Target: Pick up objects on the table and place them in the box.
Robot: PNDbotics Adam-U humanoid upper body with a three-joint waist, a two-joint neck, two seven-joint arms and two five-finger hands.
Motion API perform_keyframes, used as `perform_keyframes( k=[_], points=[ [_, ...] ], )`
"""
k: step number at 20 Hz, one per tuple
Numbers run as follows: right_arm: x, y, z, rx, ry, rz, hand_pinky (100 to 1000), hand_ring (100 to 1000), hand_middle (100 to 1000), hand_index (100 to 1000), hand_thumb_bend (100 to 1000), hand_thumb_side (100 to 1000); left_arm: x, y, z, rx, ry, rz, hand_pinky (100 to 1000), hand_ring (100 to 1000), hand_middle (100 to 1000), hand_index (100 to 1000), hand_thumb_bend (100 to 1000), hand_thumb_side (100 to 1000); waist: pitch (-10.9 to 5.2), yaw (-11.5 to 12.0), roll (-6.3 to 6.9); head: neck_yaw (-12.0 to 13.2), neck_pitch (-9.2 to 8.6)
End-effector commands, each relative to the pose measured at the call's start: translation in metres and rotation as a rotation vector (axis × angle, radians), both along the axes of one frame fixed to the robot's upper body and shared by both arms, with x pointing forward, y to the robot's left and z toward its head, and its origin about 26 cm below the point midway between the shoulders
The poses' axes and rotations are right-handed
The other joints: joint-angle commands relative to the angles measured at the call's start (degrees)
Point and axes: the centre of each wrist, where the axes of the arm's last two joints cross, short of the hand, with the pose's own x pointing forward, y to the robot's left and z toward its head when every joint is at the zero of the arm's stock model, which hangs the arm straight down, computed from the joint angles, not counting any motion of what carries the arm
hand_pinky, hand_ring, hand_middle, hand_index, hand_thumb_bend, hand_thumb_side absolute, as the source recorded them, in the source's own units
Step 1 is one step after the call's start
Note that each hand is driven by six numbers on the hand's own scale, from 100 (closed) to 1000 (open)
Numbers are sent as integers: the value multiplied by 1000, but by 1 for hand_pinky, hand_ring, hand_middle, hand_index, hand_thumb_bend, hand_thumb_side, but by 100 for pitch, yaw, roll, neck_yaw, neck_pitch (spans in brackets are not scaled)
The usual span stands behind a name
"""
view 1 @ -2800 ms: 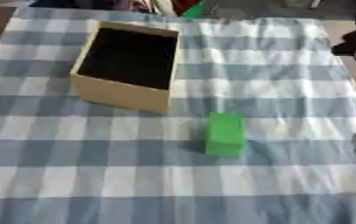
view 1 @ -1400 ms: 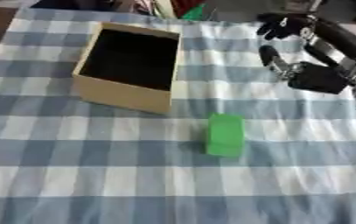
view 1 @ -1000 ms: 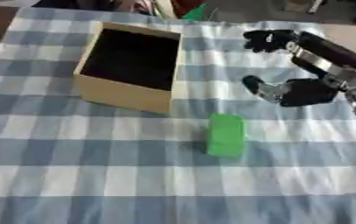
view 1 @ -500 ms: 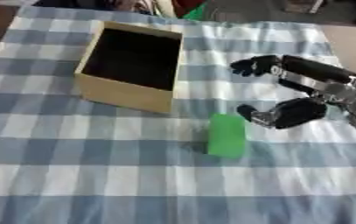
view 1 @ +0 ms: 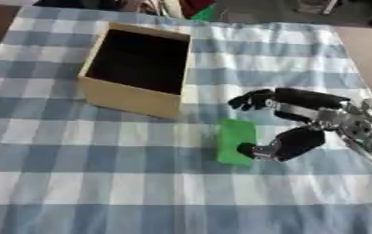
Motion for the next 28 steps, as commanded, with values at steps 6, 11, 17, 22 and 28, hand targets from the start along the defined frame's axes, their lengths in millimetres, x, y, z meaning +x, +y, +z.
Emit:
perform_keyframes(
  k=[6,11,17,22,28],
  points=[
    [-3,4,0,-64,-43,-50,863,885,892,1000,347,631,-2,1,7,21,-23,-11,693,605,655,731,100,888,-163,11,-43,-37,-31],
    [-4,6,-4,-80,-49,-63,861,883,888,1000,343,641,-2,0,7,23,-22,-15,694,605,656,731,100,889,-145,14,-45,-34,-33],
    [-4,9,-8,-102,-16,-45,864,888,892,1000,354,644,-2,0,8,24,-22,-19,694,605,655,730,100,890,-128,26,-40,-49,-43],
    [-5,10,-10,-116,3,-55,858,885,879,1000,351,639,-2,-1,8,26,-21,-24,694,605,656,730,100,891,-108,37,-42,-62,-62],
    [-5,12,-10,-110,-2,-100,834,859,799,1000,324,635,-2,-2,8,29,-22,-28,694,606,656,729,100,893,-84,54,-44,-90,-90]
  ],
)
